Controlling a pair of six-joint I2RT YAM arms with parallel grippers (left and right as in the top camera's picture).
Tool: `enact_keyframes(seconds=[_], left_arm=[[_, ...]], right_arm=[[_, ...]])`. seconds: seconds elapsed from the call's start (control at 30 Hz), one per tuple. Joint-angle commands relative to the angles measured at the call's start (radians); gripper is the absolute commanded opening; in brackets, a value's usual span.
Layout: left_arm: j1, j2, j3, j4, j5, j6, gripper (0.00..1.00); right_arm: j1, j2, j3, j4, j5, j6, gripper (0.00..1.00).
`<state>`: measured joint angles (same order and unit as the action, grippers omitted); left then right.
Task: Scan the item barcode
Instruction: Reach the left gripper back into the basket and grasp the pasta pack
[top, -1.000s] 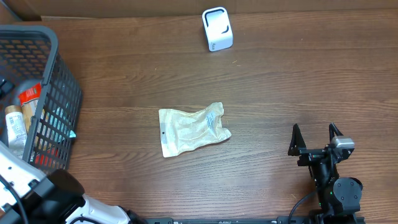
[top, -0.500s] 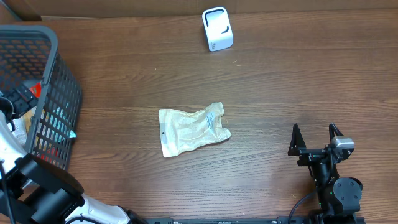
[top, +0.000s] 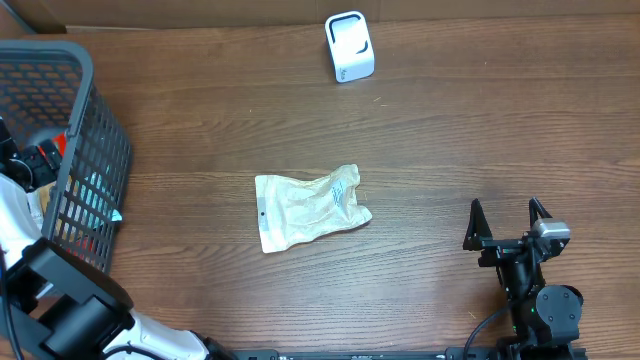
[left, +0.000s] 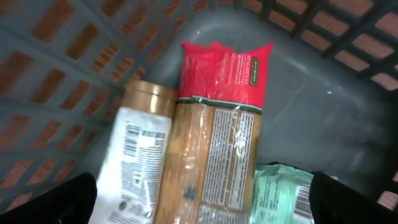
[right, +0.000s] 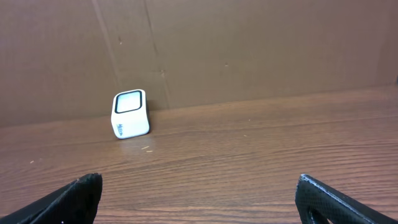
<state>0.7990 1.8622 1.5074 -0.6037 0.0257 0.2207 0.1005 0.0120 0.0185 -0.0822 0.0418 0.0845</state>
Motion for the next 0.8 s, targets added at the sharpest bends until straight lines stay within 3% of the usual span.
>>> enact_keyframes(seconds=[0.0, 0.33, 0.47, 0.57, 0.77], left_arm=[[-0.004, 0.091, -0.013, 0.002, 0.019, 0.026, 0.98], [-0.032, 0.209, -0.013, 0.035, 0.082, 0.026, 0.93], [-0.042, 0.231, -0.013, 0.035, -0.002, -0.013, 0.91], [-0.033, 0.243, -0.013, 0.024, -0.132, -0.13, 0.92], [-0.014, 0.243, -0.013, 0.011, -0.142, -0.162, 0.91]], right_arm=[[0.007, -0.009, -0.01, 0.005, 0.009, -0.004, 1.0], [0.007, -0.009, -0.01, 0.005, 0.009, -0.004, 1.0], [0.007, -0.009, -0.01, 0.005, 0.009, -0.004, 1.0], [0.007, -0.009, -0.01, 0.005, 0.009, -0.004, 1.0], [0.007, -0.009, -0.01, 0.005, 0.009, -0.004, 1.0]])
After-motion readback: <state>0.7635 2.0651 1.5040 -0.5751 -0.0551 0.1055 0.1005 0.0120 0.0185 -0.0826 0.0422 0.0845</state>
